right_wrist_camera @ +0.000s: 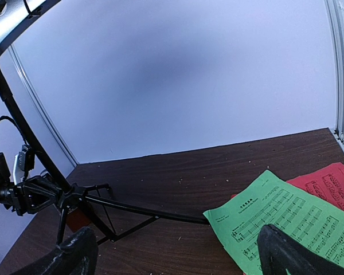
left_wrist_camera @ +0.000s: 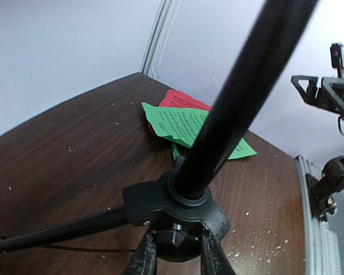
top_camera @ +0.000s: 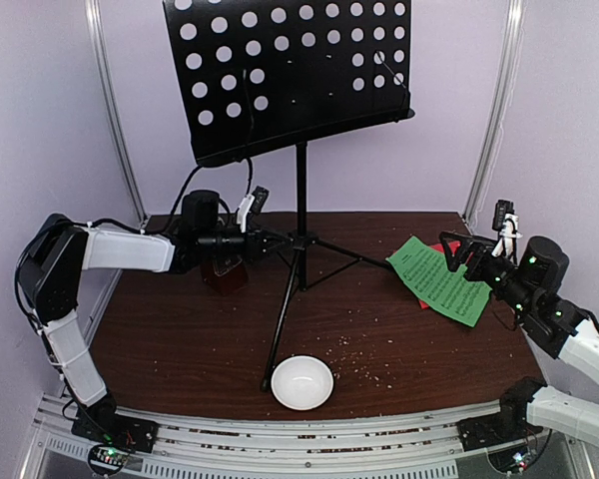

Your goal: Pack up the instrument practice props

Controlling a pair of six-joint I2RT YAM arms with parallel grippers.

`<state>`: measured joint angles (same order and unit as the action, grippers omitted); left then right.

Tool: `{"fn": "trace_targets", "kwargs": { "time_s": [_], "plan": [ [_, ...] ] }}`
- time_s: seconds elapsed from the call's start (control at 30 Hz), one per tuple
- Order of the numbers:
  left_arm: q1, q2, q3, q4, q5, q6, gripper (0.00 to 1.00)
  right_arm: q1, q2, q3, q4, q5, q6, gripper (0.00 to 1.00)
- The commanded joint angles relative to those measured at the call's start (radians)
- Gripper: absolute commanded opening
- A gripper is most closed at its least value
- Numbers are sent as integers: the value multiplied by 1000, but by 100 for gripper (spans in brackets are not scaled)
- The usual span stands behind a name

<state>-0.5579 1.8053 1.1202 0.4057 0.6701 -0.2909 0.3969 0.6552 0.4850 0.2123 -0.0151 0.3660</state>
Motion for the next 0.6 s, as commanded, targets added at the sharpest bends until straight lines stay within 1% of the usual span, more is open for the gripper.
{"fn": "trace_targets", "kwargs": {
  "time_s": [0.0,0.07,0.1,0.2,0.23,0.33,0.4,0.5,0.57],
  "plan": [
    [-3,-38,23,-81,74,-341,6,-3,6,-2,31,-17,9,100],
    [-1,-40,33,-96,103,-404,7,-3,10,-1,38,-23,15,100],
    [-2,-38,37,-97,121,-450,9,-3,13,0,38,-25,17,100],
    [-1,-29,13,-31,170,-568,15,-3,17,6,31,-25,24,100],
    [-1,-24,10,-19,179,-581,18,-3,14,5,31,-25,26,100],
    [1,-28,25,-64,161,-527,27,-3,9,0,32,-23,33,100],
    [0,-52,26,-66,127,-474,37,-3,4,-1,25,-20,32,100],
    [1,-106,25,-99,10,-331,56,-3,0,4,11,-12,26,100],
    [0,-140,10,-101,-56,-209,64,-3,0,7,7,-8,22,100]
  ]
}}
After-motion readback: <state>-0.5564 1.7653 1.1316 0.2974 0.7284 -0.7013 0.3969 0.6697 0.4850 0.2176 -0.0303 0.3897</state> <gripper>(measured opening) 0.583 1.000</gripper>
